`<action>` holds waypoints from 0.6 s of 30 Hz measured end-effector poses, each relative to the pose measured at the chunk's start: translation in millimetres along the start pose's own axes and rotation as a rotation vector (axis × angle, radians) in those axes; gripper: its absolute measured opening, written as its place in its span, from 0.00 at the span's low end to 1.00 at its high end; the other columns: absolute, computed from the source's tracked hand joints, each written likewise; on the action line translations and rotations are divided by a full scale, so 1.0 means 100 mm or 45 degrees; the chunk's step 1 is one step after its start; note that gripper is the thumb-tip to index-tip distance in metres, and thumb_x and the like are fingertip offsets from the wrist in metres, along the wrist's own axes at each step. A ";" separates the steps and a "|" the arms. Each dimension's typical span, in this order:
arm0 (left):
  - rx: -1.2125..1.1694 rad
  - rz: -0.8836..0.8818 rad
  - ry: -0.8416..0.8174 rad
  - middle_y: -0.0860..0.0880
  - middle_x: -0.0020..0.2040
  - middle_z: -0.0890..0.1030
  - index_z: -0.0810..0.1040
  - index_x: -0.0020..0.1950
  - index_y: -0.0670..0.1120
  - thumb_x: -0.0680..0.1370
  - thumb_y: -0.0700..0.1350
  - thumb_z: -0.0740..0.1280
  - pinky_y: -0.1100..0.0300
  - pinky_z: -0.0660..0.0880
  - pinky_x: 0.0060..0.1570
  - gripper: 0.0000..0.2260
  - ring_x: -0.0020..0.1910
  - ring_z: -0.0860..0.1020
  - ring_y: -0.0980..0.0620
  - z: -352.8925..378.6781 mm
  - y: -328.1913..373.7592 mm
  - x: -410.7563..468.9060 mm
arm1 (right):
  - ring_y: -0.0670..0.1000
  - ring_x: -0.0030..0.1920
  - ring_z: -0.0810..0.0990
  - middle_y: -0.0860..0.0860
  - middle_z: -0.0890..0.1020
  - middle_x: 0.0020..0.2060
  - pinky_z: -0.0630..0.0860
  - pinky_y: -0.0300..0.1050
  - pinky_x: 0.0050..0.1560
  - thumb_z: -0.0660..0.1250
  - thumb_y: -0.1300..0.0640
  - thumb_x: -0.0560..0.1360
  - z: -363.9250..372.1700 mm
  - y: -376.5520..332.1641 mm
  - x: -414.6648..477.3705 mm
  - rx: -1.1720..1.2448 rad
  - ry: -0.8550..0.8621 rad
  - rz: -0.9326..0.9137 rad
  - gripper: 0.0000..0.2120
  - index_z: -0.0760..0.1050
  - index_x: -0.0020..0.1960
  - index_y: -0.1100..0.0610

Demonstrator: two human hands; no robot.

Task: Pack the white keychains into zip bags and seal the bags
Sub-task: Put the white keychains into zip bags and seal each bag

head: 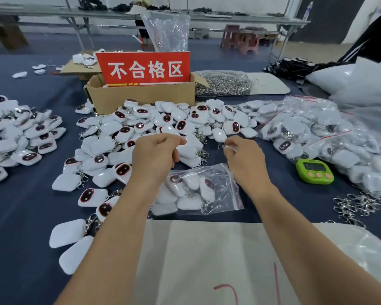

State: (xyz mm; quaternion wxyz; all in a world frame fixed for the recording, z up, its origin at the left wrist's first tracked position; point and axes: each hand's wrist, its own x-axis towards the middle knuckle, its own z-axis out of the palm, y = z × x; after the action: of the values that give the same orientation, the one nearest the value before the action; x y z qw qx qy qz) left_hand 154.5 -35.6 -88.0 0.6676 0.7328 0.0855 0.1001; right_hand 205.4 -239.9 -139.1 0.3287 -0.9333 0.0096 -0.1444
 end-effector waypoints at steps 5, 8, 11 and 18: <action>0.105 0.079 -0.135 0.51 0.28 0.79 0.87 0.38 0.55 0.75 0.46 0.68 0.64 0.69 0.27 0.10 0.27 0.72 0.55 0.18 0.01 -0.13 | 0.37 0.45 0.79 0.36 0.84 0.40 0.69 0.24 0.40 0.63 0.55 0.82 -0.24 0.05 -0.40 0.371 0.113 0.138 0.12 0.81 0.43 0.44; 0.140 0.126 -0.204 0.51 0.29 0.80 0.87 0.37 0.54 0.77 0.43 0.68 0.65 0.72 0.29 0.12 0.27 0.74 0.56 0.33 0.01 -0.22 | 0.43 0.34 0.81 0.41 0.84 0.36 0.76 0.36 0.41 0.63 0.55 0.81 -0.35 0.07 -0.59 0.563 0.202 0.272 0.14 0.82 0.41 0.47; 0.210 0.199 -0.253 0.52 0.31 0.83 0.87 0.38 0.55 0.77 0.43 0.70 0.62 0.77 0.30 0.11 0.28 0.78 0.59 0.47 0.00 -0.31 | 0.51 0.32 0.85 0.50 0.86 0.38 0.83 0.51 0.36 0.62 0.60 0.83 -0.43 0.04 -0.71 0.858 0.279 0.398 0.14 0.84 0.44 0.52; 0.395 0.310 -0.346 0.60 0.39 0.84 0.86 0.45 0.57 0.70 0.52 0.78 0.68 0.77 0.42 0.05 0.39 0.82 0.62 0.70 -0.13 -0.45 | 0.51 0.40 0.85 0.56 0.83 0.43 0.83 0.44 0.37 0.60 0.69 0.83 -0.57 -0.10 -0.72 1.367 0.221 0.454 0.15 0.82 0.53 0.54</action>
State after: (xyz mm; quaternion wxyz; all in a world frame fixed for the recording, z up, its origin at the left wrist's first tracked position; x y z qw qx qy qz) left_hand 129.6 -113.0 -108.8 0.5355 0.8382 -0.0799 0.0661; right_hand 120.4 -259.1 -109.6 0.7739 -0.6042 0.1190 -0.1476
